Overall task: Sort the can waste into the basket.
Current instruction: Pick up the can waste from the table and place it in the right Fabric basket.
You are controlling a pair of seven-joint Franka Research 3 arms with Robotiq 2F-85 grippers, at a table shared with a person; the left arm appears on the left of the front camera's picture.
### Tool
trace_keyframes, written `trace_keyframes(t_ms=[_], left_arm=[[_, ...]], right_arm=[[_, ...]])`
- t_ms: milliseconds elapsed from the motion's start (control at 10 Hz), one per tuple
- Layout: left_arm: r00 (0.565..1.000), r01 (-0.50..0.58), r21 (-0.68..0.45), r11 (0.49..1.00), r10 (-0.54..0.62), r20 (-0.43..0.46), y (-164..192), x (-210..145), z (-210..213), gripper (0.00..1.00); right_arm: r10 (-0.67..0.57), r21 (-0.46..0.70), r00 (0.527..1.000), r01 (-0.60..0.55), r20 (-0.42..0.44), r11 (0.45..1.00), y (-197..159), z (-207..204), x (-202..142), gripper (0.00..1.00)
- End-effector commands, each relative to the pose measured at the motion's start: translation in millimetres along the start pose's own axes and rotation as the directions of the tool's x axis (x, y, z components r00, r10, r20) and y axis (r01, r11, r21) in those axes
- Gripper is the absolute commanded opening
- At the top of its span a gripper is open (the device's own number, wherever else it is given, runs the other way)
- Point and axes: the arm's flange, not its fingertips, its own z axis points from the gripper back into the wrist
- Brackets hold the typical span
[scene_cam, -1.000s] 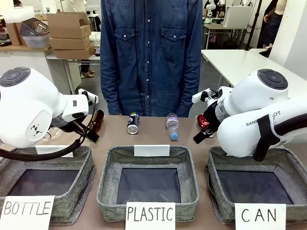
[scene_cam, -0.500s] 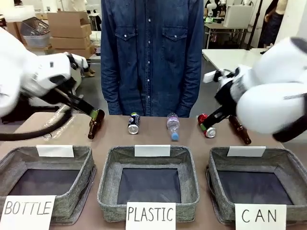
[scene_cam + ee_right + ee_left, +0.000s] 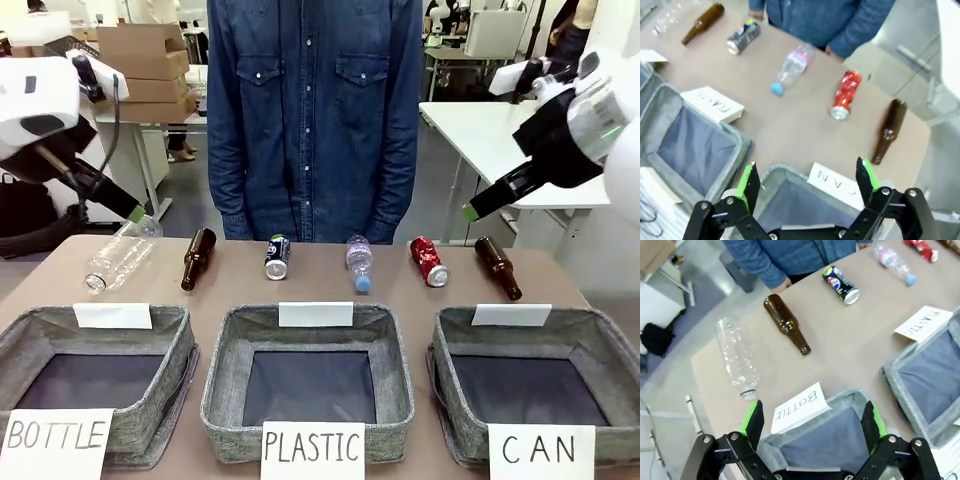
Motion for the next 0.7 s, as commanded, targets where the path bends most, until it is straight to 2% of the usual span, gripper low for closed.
trace_keyframes(t_ms=[0, 100, 200, 300, 400, 500, 600], left_arm=[[0.995, -0.099, -0.168, 0.981, 0.098, -0.014, 17, -4, 16, 1.0], [0.976, -0.218, -0.343, 0.914, 0.21, -0.06, 44, -18, 24, 1.0], [0.948, -0.303, -0.521, 0.798, 0.305, -0.084, 71, -37, 25, 1.0], [0.9, -0.408, -0.609, 0.68, 0.411, -0.145, 100, -62, 15, 1.0], [0.838, -0.494, -0.658, 0.568, 0.513, -0.187, 123, -87, 5, 1.0], [0.757, -0.549, -0.72, 0.425, 0.618, -0.212, 140, -110, -6, 1.0], [0.677, -0.585, -0.755, 0.298, 0.691, -0.252, 153, -130, -19, 1.0]], right_arm=[[-0.18, 0.215, 0.981, 0.191, -0.066, 0.958, -19, -19, -1, 1.0], [-0.346, 0.381, 0.933, 0.357, -0.1, 0.853, -37, -9, -16, 1.0], [-0.482, 0.575, 0.85, 0.507, -0.212, 0.642, -56, 5, -35, 1.0], [-0.606, 0.667, 0.732, 0.623, -0.312, 0.408, -79, 18, -55, 1.0], [-0.665, 0.707, 0.661, 0.65, -0.347, 0.279, -100, 28, -73, 1.0], [-0.732, 0.75, 0.586, 0.642, -0.348, 0.158, -120, 38, -88, 1.0], [-0.772, 0.782, 0.535, 0.618, -0.342, 0.081, -131, 44, -100, 1.0]])
